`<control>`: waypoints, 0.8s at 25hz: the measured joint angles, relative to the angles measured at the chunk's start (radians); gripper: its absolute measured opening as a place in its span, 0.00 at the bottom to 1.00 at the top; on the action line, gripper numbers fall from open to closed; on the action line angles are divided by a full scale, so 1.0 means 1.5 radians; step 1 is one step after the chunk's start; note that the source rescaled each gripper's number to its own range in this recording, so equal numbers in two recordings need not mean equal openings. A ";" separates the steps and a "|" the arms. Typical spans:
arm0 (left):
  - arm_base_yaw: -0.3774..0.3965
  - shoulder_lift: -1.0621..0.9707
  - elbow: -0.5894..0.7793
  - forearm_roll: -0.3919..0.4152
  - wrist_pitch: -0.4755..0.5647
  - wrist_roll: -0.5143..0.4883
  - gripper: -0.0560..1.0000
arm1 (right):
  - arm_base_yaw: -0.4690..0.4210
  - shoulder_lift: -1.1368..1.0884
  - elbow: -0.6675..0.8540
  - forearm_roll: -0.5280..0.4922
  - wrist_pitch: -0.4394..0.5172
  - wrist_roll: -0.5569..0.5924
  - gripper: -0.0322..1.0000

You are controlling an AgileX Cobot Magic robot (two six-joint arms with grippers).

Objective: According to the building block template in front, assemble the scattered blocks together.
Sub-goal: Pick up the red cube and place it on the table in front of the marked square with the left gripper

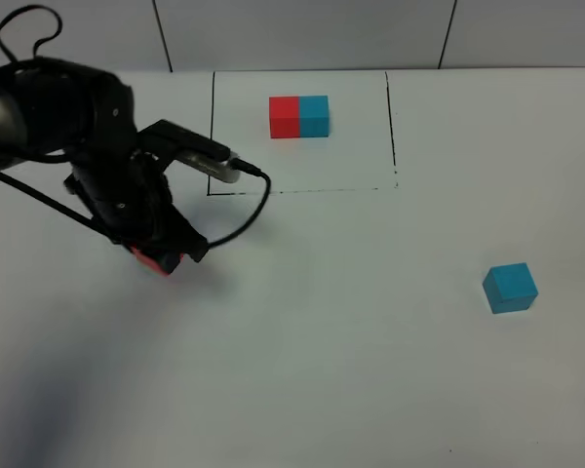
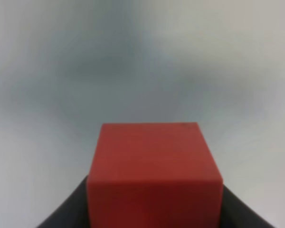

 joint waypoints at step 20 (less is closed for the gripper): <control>-0.189 0.281 -0.436 0.063 0.189 0.386 0.07 | 0.000 0.000 0.000 0.001 0.000 0.000 0.80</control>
